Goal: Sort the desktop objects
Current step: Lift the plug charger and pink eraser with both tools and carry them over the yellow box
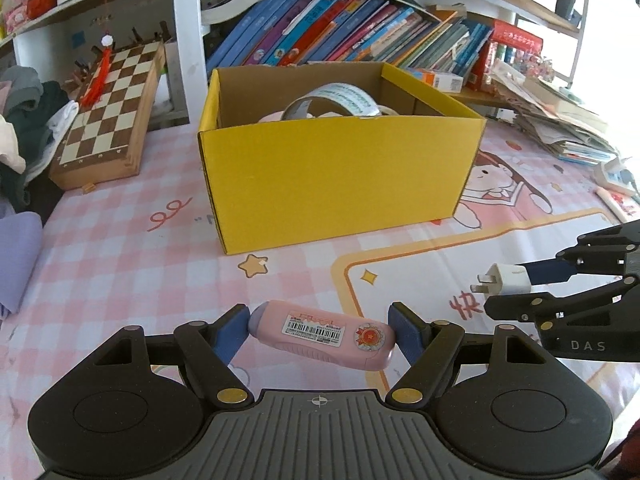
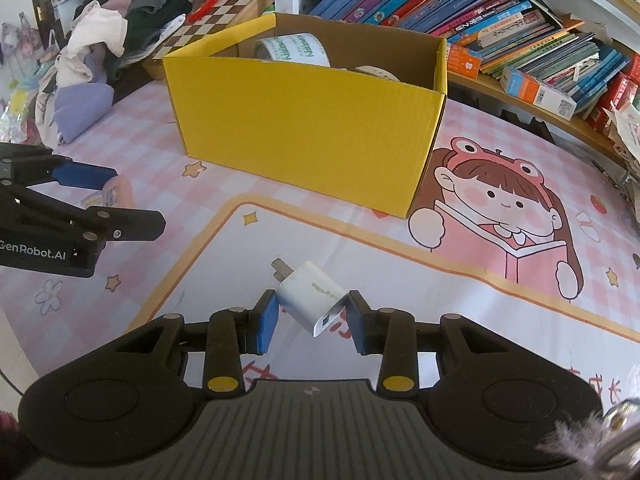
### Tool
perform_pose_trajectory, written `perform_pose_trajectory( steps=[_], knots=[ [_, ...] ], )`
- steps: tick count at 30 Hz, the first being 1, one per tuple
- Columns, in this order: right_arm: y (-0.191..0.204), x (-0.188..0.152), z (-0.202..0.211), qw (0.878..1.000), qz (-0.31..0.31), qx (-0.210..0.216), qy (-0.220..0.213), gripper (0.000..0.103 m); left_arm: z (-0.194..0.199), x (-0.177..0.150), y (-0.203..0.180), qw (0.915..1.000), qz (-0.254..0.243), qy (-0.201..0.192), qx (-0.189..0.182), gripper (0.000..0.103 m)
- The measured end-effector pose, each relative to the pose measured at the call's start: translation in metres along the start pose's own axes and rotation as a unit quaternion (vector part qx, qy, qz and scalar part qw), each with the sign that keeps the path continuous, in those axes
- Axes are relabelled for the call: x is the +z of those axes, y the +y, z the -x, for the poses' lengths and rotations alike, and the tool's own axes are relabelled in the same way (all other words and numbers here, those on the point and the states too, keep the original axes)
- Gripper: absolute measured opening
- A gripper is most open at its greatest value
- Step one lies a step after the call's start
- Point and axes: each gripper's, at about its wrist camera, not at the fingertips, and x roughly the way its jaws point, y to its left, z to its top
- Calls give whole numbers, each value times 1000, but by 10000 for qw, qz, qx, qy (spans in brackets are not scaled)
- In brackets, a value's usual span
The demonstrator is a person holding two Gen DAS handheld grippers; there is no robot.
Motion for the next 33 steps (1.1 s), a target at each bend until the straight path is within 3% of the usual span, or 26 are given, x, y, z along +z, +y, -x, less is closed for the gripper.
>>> perform_pose_trajectory(
  steps=[19,33],
  knots=[
    [8,-9,24,9997,-218,-127,-16,35,30,0,-22,9980,-452,-373,-240,77],
    [-8,33,55,9982,-267,-125,-519,35,58,42,-33,9904,-674,-1168,-306,77]
  ],
)
